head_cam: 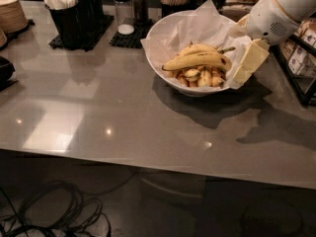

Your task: Pick banana from white bowl

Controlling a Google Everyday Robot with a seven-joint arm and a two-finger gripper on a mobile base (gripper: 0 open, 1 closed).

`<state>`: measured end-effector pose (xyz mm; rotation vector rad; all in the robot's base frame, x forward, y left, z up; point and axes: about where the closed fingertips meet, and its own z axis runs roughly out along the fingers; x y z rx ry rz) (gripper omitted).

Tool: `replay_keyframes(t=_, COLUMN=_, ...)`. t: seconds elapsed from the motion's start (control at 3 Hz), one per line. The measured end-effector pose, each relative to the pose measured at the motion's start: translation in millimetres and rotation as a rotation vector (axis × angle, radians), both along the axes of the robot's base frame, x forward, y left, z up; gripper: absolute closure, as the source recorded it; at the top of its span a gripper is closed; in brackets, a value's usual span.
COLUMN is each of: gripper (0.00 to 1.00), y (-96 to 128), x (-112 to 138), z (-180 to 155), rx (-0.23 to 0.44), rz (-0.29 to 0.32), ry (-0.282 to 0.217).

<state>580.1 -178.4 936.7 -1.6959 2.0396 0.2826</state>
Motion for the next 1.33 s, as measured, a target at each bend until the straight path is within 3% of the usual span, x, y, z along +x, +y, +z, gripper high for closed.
replay_keyframes(t=1.0, gripper=0.09, y=10, x=53, z=-48, rx=0.034, rz=-0.039, ry=0.023)
replay_keyframes(t=1.33, gripper=0.21, y=7, x=54, z=-52, rx=0.029, rz=-0.069, ry=0.017)
